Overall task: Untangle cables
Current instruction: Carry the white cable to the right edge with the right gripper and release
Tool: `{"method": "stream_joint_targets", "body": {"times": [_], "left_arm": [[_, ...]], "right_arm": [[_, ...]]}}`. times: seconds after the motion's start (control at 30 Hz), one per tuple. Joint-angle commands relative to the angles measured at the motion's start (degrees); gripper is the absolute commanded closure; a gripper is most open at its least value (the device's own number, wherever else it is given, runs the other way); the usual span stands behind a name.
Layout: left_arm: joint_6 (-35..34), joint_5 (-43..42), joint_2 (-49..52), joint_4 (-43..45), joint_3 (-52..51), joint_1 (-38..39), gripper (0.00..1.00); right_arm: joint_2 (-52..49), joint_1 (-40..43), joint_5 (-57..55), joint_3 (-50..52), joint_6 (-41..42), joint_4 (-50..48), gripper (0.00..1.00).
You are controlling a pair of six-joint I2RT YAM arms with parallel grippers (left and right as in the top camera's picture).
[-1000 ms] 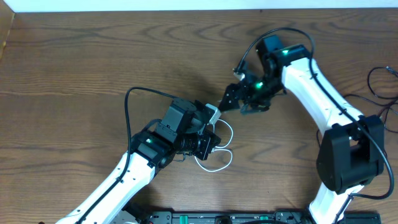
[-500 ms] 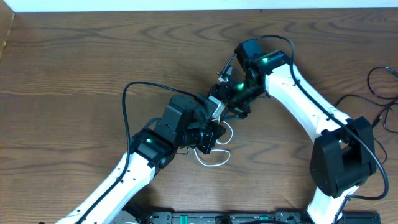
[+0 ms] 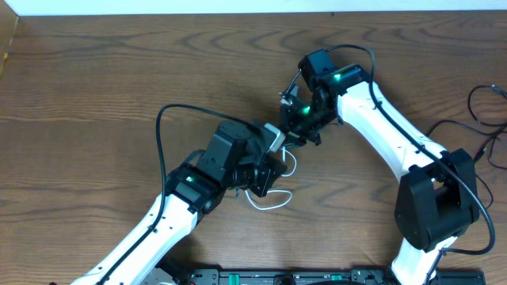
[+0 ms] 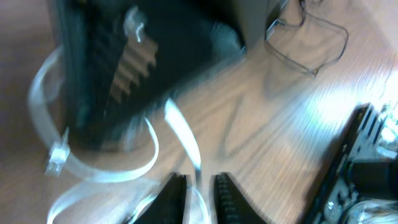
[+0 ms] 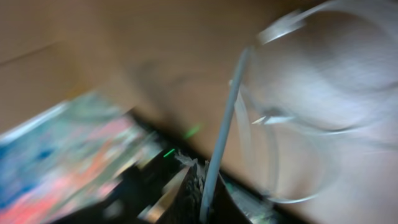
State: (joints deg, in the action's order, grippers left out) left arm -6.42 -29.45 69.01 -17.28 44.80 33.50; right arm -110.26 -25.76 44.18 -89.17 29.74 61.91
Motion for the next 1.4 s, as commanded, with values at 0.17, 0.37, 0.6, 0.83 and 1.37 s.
{"method": "stream_joint_targets", "body": {"times": [0.17, 0.37, 0.6, 0.83, 1.37], "left_arm": [[-1.86, 15.85, 0.22, -10.93, 0.42, 0.07, 0.66], [-10.21, 30.58, 0.22, -13.16, 0.42, 0.07, 0.61], [-10.25, 30.58, 0.22, -13.16, 0.42, 0.07, 0.60], [-10.27, 30.56, 0.22, -13.16, 0.42, 0.07, 0.60], [-11.72, 30.08, 0.22, -13.29, 0.42, 0.07, 0.60]], "right_arm": [[0.07, 0.72, -35.52, -0.66, -11.41, -0.35, 0.99], [3.13, 6.08, -44.57, -7.76, -16.59, 4.11, 0.99], [10.40, 13.51, -50.07, -19.47, -27.63, 5.79, 0.99], [19.74, 22.60, -63.65, -22.75, -26.80, -2.54, 0.99], [12.13, 49.44, -64.52, -21.55, -17.70, -1.53, 0.99]]}}
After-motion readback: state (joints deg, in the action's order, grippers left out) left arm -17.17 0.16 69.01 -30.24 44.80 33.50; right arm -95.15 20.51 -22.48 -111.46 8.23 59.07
